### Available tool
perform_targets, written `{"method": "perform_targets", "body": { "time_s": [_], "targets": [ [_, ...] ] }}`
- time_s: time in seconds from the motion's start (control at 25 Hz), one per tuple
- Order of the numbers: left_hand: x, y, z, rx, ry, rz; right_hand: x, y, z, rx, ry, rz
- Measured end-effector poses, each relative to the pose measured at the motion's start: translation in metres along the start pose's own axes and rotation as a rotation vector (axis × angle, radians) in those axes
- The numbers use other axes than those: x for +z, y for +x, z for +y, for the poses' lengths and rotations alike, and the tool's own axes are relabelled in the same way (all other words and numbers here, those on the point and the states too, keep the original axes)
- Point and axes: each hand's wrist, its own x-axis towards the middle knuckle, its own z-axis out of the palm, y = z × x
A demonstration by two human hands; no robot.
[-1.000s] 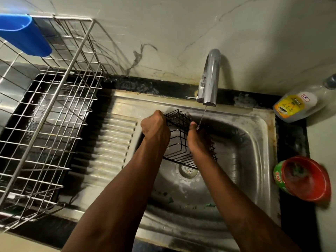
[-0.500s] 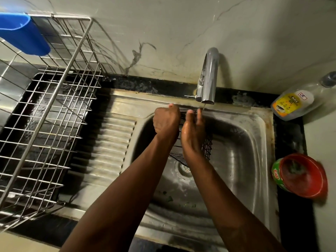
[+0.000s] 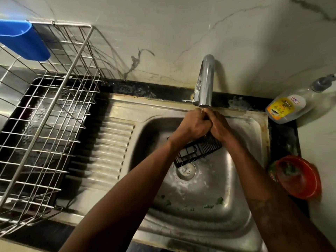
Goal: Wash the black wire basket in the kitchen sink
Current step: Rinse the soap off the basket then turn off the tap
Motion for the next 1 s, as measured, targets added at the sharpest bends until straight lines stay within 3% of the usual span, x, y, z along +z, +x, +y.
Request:
{"method": "perform_targets", "body": {
  "time_s": [0.08,0.24,0.36,0.44,0.56,0.64,0.76,0.88,1.0],
  "targets": [
    [-0.001,0.003,-0.003,0.092,0.05,0.007,0.006,0.0,0.01,-0.022,0.118,0.089],
    [-0.023,0.0,-0.011,0.14,0.235,-0.202,0.02,0.0,0.015,0.026,0.18,0.258],
    [-0.019,-0.024,-0.023,0.184,0.528,0.014,0.012,0.01,0.017,0.13,0.269,0.284],
    [-0.015,-0.035,-0.029,0.097,0.518,0.172,0.009,0.014,0.018,0.131,0.301,0.288],
    [0.003,-0.035,-0.016,0.12,0.507,0.134,0.021,0.009,0.023,0.08,0.326,0.229],
    [0.014,-0.031,-0.005,0.123,0.457,0.185,0.029,-0.001,0.022,0.018,0.466,0.165],
    [0.004,-0.027,-0.01,-0.021,0.322,0.327,0.035,-0.014,0.016,-0.044,0.509,0.143],
    [-0.018,-0.027,-0.022,-0.182,-0.042,0.386,0.038,-0.023,0.029,-0.18,0.3,0.165],
    [-0.025,-0.032,-0.033,-0.256,-0.263,0.417,0.041,-0.024,0.014,-0.218,-0.146,0.233]
  ]
}}
